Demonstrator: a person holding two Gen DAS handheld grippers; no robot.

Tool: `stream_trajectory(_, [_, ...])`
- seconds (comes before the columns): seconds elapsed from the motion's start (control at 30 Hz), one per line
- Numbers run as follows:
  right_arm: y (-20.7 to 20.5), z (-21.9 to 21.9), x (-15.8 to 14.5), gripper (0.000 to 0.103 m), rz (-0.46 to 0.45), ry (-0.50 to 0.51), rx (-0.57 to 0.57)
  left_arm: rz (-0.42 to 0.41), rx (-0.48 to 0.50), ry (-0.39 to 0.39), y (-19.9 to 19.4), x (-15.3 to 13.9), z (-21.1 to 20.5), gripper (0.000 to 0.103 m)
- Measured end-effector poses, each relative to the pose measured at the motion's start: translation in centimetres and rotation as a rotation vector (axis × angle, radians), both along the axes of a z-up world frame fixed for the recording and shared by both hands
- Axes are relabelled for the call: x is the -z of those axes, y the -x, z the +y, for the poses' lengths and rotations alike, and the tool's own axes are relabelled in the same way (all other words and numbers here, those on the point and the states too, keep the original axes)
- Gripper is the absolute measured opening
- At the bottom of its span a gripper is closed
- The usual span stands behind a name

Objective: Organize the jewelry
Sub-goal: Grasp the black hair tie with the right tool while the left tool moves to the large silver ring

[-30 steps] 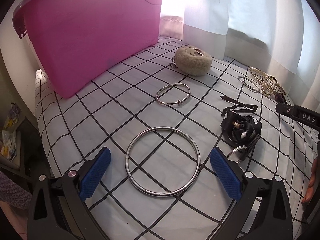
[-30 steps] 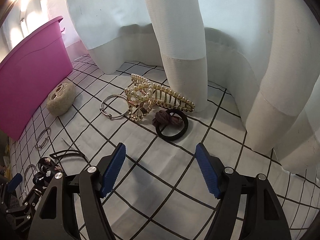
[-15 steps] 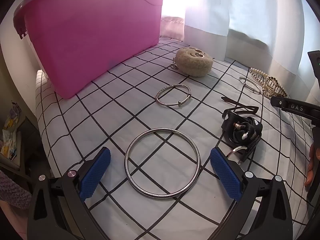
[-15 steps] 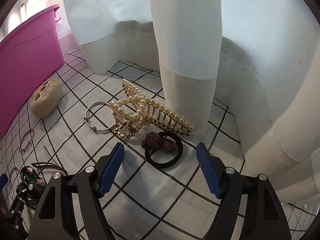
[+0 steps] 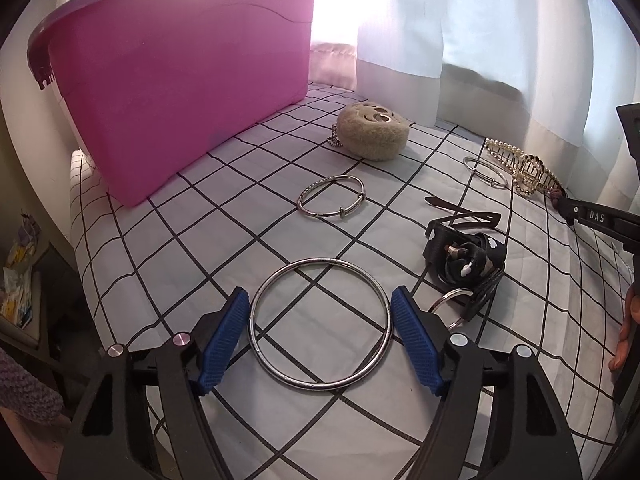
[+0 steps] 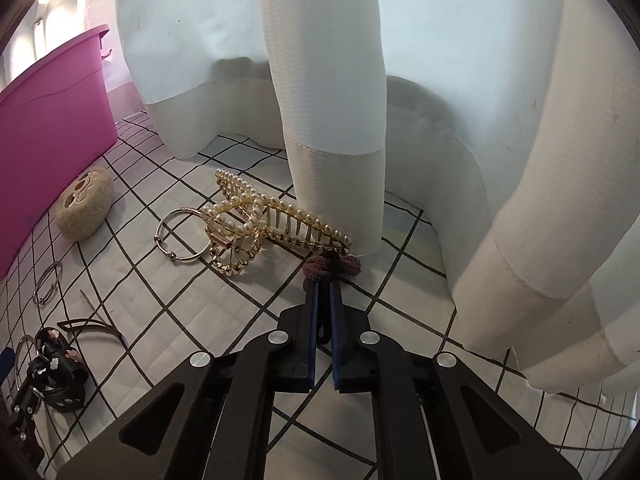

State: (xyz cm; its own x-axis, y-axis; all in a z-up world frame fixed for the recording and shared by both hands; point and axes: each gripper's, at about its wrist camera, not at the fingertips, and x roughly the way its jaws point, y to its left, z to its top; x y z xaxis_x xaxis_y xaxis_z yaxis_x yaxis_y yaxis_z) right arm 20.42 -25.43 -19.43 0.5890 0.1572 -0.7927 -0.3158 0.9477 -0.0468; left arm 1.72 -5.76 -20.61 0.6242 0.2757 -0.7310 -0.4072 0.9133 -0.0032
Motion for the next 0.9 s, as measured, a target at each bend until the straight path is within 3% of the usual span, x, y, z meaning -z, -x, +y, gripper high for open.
stream_trajectory(0.47, [3.8, -0.8, -1.0, 0.006, -0.013, -0.078, -0.029, -0.027, 0.018, 0.006, 0.3, -0.8, -0.1, 0.07])
stream_trajectory(0.9, [7.7, -0.3, -4.6, 0.006, -0.017, -0.141, -0.073, -0.057, 0.029, 0.01, 1.5, -3.9, 0.5, 0.07])
